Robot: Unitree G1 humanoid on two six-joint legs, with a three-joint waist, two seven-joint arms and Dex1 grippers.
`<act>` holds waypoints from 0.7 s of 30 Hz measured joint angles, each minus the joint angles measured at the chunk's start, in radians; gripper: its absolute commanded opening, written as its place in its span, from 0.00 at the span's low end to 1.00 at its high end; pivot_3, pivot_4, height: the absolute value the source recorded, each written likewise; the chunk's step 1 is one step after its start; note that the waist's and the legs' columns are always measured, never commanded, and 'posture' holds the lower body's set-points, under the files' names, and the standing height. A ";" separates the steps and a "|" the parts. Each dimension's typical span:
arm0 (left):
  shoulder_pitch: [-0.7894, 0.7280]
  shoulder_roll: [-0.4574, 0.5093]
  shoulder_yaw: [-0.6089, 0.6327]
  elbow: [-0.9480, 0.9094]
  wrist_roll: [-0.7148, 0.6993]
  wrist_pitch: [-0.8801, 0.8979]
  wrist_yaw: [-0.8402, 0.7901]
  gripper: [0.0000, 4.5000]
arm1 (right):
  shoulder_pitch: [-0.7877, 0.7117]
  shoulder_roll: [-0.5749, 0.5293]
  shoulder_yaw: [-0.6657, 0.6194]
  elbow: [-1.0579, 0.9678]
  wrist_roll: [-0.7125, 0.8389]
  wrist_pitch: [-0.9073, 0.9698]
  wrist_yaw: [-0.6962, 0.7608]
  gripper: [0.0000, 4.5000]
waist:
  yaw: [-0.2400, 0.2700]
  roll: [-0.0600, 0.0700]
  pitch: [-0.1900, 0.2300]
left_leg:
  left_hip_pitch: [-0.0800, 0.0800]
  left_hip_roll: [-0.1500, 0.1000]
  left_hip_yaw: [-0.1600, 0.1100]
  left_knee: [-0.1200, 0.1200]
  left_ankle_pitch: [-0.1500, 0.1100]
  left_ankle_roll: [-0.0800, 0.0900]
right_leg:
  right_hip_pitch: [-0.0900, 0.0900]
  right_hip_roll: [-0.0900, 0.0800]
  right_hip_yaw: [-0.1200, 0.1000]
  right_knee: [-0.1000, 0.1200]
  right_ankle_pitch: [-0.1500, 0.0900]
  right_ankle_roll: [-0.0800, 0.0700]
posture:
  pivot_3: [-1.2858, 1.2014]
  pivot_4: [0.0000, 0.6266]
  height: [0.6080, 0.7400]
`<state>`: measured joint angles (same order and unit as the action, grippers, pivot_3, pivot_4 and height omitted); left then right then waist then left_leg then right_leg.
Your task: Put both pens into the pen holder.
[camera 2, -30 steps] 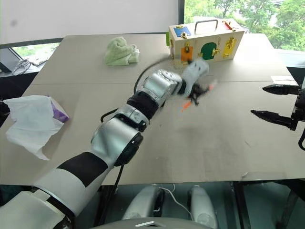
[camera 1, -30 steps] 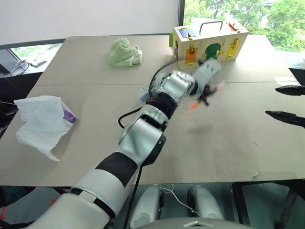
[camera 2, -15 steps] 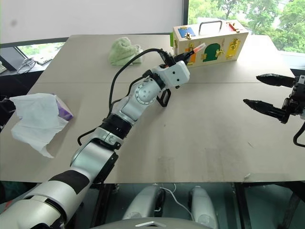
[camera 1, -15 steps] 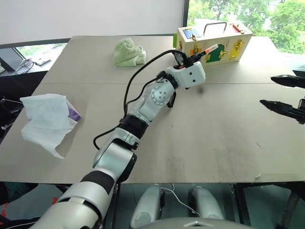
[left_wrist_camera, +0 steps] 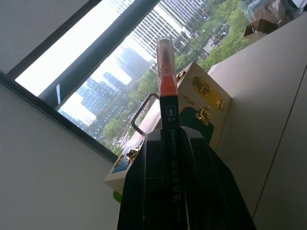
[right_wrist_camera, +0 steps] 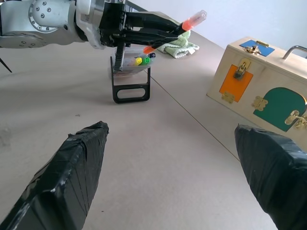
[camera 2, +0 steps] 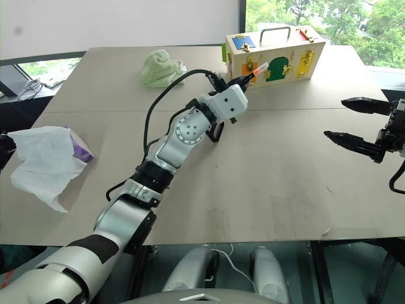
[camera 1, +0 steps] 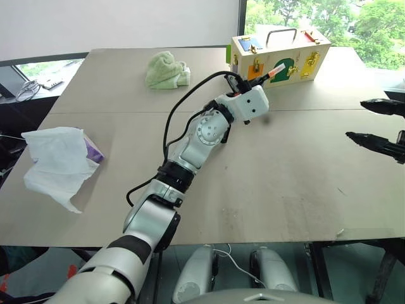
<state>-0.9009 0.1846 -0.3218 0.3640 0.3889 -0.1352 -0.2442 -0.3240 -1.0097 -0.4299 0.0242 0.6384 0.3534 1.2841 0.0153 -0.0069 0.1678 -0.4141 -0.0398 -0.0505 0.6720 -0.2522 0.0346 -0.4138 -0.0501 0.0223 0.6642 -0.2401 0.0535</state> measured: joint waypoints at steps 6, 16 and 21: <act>0.044 0.015 0.002 -0.071 0.001 0.070 -0.024 0.01 | -0.006 0.000 0.016 0.023 -0.009 -0.009 0.004 1.00 | -0.001 0.000 0.000 | 0.000 0.000 0.000 0.000 0.000 0.000 | 0.000 0.000 0.000 0.000 0.000 0.000 | 0.52 0.24 1.00; 0.107 0.050 0.013 -0.120 0.000 0.136 -0.039 0.20 | -0.021 0.000 0.030 0.036 -0.012 -0.010 0.038 1.00 | 0.000 0.000 0.000 | 0.000 0.000 0.000 0.000 0.000 0.000 | 0.000 -0.001 0.000 0.000 0.000 0.000 | 0.52 0.24 1.00; 0.129 0.050 0.038 -0.123 -0.017 0.135 -0.034 0.63 | -0.037 0.000 0.037 0.036 -0.012 -0.009 0.042 1.00 | 0.000 0.000 0.000 | 0.000 0.000 0.000 0.000 0.000 0.000 | 0.000 -0.002 0.000 0.000 0.000 0.000 | 0.52 0.24 1.00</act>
<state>-0.7723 0.2342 -0.2834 0.2411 0.3715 -0.0004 -0.2787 -0.3607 -1.0097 -0.3932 0.0605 0.6268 0.3440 1.3263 0.0149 -0.0068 0.1677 -0.4140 -0.0396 -0.0507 0.6723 -0.2521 0.0345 -0.4138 -0.0523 0.0224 0.6644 -0.2401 0.0535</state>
